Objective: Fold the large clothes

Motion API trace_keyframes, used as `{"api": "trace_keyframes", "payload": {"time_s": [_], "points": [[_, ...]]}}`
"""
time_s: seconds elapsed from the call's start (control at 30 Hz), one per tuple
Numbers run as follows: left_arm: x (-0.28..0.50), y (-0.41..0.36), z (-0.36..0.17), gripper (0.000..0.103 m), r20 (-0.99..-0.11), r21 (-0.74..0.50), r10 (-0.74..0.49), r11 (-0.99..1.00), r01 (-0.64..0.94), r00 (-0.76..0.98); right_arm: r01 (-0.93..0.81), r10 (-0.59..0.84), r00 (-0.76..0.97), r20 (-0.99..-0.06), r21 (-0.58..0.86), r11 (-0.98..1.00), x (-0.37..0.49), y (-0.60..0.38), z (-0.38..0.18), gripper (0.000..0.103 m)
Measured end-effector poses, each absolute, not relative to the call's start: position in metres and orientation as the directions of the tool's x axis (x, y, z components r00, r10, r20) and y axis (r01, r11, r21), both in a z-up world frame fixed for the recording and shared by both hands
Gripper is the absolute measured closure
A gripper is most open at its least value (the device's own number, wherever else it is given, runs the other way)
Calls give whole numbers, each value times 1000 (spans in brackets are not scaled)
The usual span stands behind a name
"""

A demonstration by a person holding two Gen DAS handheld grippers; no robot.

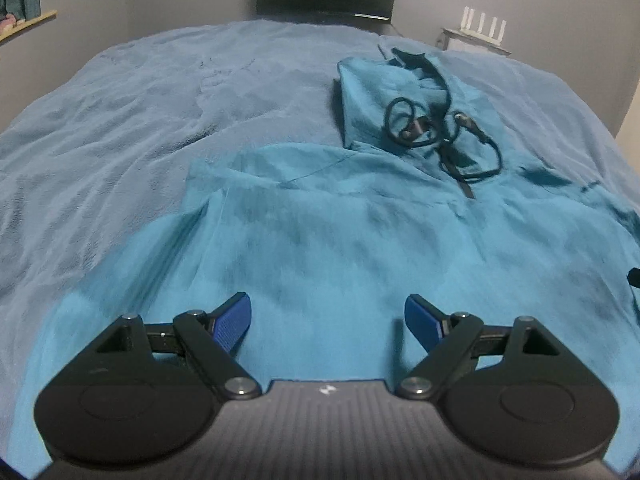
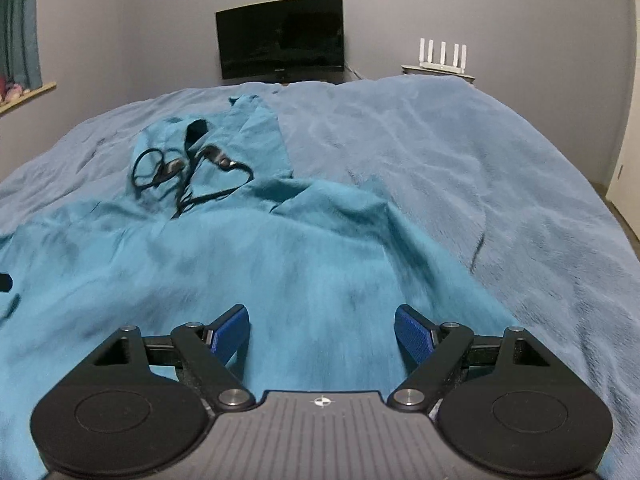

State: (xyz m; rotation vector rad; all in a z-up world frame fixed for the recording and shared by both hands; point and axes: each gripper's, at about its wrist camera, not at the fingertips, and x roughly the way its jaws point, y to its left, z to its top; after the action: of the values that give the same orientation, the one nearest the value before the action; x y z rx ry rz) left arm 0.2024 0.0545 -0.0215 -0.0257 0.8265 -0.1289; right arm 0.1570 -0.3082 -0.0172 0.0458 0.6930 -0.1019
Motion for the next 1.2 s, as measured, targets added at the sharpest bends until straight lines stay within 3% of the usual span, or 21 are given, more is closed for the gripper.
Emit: {"api": "trace_keyframes", "payload": {"time_s": [0.17, 0.2, 0.27, 0.37, 0.63, 0.83, 1.13, 1.17, 1.2], "points": [[238, 60, -34, 13, -739, -60, -108, 994, 95, 665, 93, -66, 766, -640, 8, 996, 190, -307, -32, 19], [243, 61, -37, 13, -735, -43, -94, 995, 93, 672, 84, -62, 773, -632, 5, 996, 194, -305, -31, 22], [250, 62, -43, 12, -720, -14, -78, 995, 97, 690, 51, -23, 815, -580, 32, 998, 195, -302, -19, 26], [252, 63, -50, 6, -704, -15, -97, 992, 122, 704, -13, 48, 866, -498, 75, 997, 207, -299, 9, 20], [254, 61, -57, 0, -677, -12, -119, 988, 151, 727, -75, 93, 835, -542, 55, 996, 345, -293, 24, 21], [253, 50, -69, 0, -675, 53, -82, 986, 158, 733, 0, 71, 831, -552, 129, 992, 446, -302, -2, 21], [262, 49, -85, 0, -672, 51, -97, 983, 176, 734, 72, 213, 783, -585, 424, 903, 531, -322, -53, 20], [263, 48, -87, 0, -670, 51, -98, 983, 178, 736, 62, 251, 776, -579, 465, 883, 536, -322, -56, 24], [264, 48, -89, 0, -667, 53, -99, 982, 179, 738, 40, 288, 778, -558, 501, 865, 538, -321, -57, 43]]}}
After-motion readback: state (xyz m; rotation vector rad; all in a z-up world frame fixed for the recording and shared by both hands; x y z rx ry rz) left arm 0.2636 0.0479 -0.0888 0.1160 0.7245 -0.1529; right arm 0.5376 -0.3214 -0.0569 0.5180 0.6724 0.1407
